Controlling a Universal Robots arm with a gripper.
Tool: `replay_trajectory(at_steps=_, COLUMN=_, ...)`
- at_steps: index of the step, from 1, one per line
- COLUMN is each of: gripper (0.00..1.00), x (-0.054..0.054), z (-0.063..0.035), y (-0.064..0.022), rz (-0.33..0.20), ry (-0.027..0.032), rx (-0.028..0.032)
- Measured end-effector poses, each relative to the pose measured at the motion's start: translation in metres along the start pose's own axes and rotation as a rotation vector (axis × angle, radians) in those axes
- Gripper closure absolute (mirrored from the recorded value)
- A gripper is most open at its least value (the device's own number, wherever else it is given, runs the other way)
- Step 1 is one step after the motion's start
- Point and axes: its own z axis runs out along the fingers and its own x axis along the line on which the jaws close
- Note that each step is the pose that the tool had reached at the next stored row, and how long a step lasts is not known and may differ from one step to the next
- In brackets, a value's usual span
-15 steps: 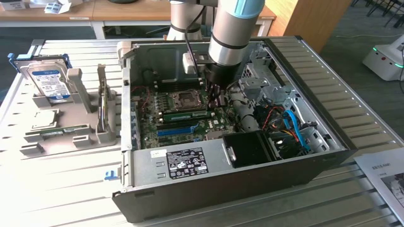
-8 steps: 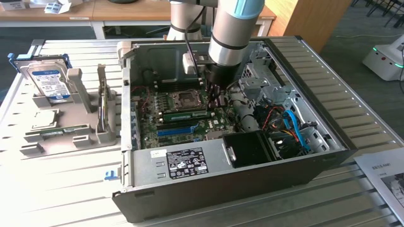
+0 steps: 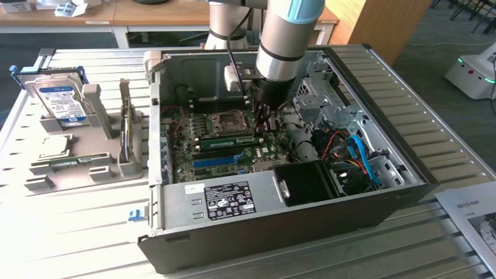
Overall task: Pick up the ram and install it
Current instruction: 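Press down the ram until it locks into place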
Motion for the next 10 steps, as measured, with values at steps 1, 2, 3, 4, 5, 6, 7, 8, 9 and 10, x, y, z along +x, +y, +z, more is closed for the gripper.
replay_trajectory(at_steps=1, gripper=0.9, x=0.0, z=0.0, y=0.0, rz=0.0, ry=0.0001, rx=0.0)
replay_trajectory(at_steps=2, gripper=0.9, x=0.0, z=0.0001, y=-0.0001, rz=0.0, ry=0.0, rx=0.0)
replay_trajectory(at_steps=3, gripper=0.9, x=0.0, z=0.0001, y=0.0, rz=0.0, ry=0.0, rx=0.0)
replay_trajectory(at_steps=4, gripper=0.9, x=0.0, z=0.0001, y=-0.0001, rz=0.0, ry=0.0, rx=0.0)
replay_trajectory(at_steps=5, gripper=0.9, x=0.0, z=0.0001, y=0.0, rz=0.0, ry=0.0, rx=-0.0001)
replay_trajectory(at_steps=6, gripper=0.9, x=0.0001, z=0.0002, y=-0.0001, rz=0.0, ry=0.0, rx=0.0)
replay_trajectory(at_steps=7, gripper=0.9, x=0.0001, z=0.0003, y=-0.0001, rz=0.0, ry=0.0, rx=0.0)
replay_trajectory(at_steps=8, gripper=0.9, x=0.0001, z=0.0004, y=-0.0001, rz=0.0, ry=0.0, rx=0.0)
replay_trajectory(at_steps=9, gripper=0.9, x=0.0001, z=0.0005, y=-0.0001, rz=0.0, ry=0.0001, rx=0.0)
replay_trajectory(at_steps=10, gripper=0.9, x=0.0001, z=0.0006, y=-0.0001, rz=0.0, ry=0.0001, rx=0.0)
